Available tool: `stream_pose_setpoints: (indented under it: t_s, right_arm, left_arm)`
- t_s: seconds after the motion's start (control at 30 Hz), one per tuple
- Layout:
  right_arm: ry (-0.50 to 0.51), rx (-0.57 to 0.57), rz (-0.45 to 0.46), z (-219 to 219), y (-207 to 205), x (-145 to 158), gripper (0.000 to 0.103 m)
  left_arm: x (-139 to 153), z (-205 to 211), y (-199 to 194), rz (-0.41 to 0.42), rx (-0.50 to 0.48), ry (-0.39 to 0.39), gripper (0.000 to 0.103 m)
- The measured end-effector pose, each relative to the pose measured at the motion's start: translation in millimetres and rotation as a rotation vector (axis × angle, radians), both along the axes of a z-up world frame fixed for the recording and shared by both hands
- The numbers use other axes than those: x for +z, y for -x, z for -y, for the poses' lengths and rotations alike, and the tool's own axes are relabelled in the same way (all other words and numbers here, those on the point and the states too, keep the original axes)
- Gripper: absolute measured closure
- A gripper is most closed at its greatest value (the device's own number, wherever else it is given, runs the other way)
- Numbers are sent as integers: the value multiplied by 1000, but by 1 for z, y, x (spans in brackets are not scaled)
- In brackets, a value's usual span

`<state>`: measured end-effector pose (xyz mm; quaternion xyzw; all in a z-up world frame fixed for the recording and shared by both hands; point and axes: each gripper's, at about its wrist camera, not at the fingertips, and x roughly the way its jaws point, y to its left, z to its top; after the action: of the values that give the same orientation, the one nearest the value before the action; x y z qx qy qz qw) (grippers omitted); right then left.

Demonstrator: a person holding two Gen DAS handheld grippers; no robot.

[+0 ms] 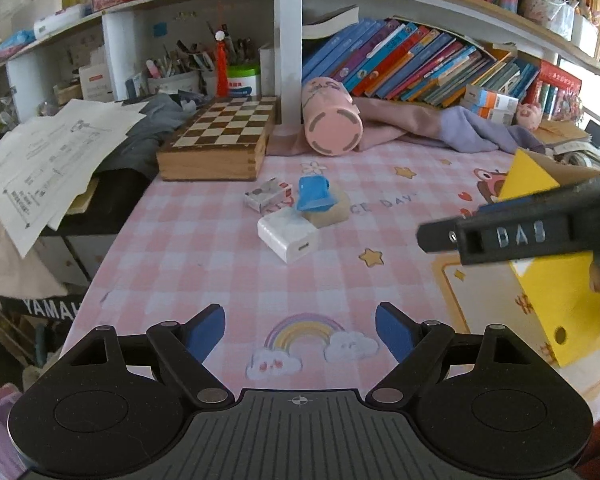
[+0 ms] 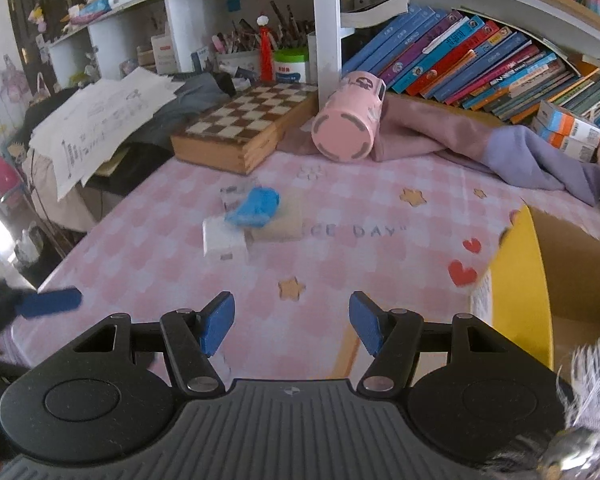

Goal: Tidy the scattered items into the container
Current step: 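Grasp the white power adapter with the left tool while the right tool grasps the blue wrapped item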

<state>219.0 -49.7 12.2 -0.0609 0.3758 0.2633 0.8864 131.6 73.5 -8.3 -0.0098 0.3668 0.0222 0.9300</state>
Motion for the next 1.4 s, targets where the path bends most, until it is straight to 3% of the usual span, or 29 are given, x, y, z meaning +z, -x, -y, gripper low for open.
stream_pose_setpoints:
  t_s: [0.2, 0.53, 0.67, 0.77, 0.87, 1.07, 1.4]
  right_arm:
    - [-17, 0, -13, -17, -35, -3, 42]
    - [-9, -8, -43, -35, -78, -10, 43]
    - [-17, -1, -54, -43, -90, -11, 45]
    - [-14, 10, -57, -50, -97, -14, 47]
    - [-7, 17, -81, -57, -104, -20, 49]
    - [-7, 46, -114, -69, -110, -29, 51]
    - [20, 77, -96, -97, -117, -39, 56]
  left_arm:
    - [-12, -2, -36, 11, 4, -17, 18]
    - [-35, -16, -93, -8, 82, 39, 21]
    - [-45, -13, -115, -28, 84, 52, 26]
    - [-53, -12, -126, -45, 96, 30, 36]
    - [-57, -16, -128, -54, 101, 54, 46]
    - [-56, -20, -116, -50, 82, 59, 57]
    - [-50, -37, -76, -77, 123, 55, 57]
